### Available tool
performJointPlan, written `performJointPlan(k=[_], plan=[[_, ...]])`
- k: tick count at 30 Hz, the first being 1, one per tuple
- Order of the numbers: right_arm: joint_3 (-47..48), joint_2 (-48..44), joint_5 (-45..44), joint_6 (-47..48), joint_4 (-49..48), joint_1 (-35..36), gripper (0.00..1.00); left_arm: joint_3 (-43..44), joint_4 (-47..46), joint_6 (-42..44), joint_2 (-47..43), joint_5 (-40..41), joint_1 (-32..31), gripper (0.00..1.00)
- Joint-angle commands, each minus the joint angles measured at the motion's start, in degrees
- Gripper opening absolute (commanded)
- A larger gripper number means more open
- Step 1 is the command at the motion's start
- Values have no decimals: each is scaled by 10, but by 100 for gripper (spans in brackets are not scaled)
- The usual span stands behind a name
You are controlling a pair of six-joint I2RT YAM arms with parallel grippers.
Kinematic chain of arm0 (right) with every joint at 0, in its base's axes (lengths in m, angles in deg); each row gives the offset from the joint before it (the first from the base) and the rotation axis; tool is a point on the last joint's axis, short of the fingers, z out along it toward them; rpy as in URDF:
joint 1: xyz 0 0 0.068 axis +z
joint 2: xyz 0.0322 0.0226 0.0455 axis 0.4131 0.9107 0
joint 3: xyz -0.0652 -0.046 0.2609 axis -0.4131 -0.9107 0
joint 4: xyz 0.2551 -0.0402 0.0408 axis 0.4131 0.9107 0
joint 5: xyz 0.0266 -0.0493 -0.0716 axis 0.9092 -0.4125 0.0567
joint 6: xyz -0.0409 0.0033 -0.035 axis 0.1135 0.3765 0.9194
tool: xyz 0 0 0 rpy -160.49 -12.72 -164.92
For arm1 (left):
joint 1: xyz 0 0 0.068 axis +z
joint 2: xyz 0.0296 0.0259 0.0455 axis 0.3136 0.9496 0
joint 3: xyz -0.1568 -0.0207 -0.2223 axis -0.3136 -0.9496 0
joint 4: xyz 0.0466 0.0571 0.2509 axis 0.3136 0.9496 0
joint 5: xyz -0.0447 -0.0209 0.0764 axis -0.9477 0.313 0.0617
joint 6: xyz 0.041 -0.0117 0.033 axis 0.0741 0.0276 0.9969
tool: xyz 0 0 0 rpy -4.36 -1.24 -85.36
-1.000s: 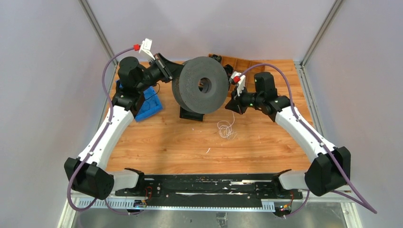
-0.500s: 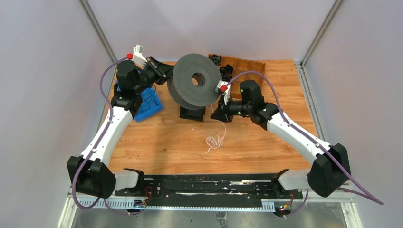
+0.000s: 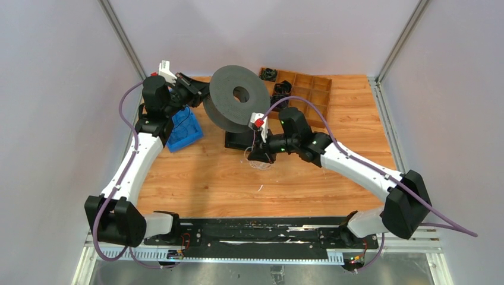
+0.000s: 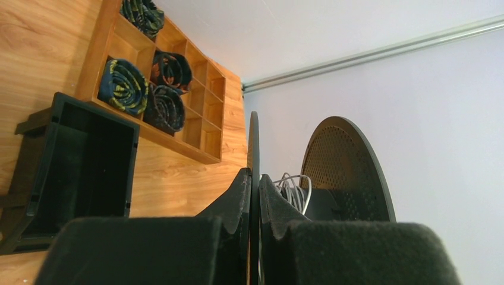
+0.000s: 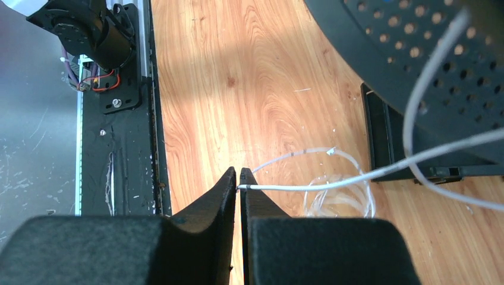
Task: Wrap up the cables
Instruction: Wrap the cable around the cable reel.
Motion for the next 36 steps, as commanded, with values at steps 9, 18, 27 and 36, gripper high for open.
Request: performJointPlan(k=[9, 18, 27, 36], plan=[[-22, -41, -60, 67, -7, 4, 4, 2, -36, -43, -14, -14, 11, 0], [-86, -99, -32, 32, -78, -65, 26, -6, -73, -75, -20, -37, 15, 0], [-148, -104, -5, -2, -136, -137, 57, -4, -101, -109, -21, -64, 15, 1], [-189, -37, -56, -14, -291, -156, 60, -3, -128, -142, -29, -90, 15, 0]])
